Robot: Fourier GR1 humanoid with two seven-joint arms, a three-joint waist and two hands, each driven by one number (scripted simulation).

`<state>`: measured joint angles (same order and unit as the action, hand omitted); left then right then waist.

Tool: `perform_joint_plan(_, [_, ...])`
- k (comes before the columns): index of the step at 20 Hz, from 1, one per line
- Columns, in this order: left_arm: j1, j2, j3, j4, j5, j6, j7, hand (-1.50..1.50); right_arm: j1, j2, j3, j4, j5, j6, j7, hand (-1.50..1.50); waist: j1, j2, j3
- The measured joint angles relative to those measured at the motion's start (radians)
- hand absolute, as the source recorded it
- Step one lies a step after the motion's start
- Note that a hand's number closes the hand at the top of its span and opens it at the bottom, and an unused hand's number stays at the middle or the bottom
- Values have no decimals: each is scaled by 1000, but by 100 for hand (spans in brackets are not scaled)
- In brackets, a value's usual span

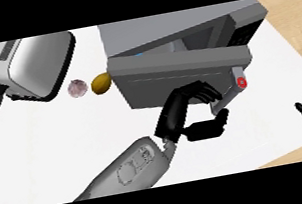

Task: Pick up the milk, place it into the microwave and close the microwave

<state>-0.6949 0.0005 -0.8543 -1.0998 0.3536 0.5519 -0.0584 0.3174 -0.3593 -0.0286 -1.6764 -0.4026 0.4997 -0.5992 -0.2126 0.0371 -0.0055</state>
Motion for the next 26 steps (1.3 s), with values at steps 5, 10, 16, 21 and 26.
perform_joint_plan(5, [-75, -1, 63, 70, 81, 52, -48, 150, 13, -26, 13, -56, -42, 25, 39, -150, -34, 11, 0])
perform_joint_plan(10, [-135, -1, 123, 127, 168, 56, -104, 150, 14, -47, 23, -106, -82, 45, 70, -150, -63, 24, -1])
perform_joint_plan(16, [-127, 1, 132, 134, 231, 78, -177, 150, 25, -68, 17, -142, -129, 60, 96, -150, -86, 24, 0])
perform_joint_plan(21, [-121, 4, 134, 137, 263, 99, -225, 150, 35, -87, 7, -167, -164, 72, 110, -150, -100, 24, 2])
perform_joint_plan(26, [-118, 4, 132, 141, 286, 116, -270, 150, 38, -103, 1, -193, -199, 84, 124, -150, -110, 26, 2])
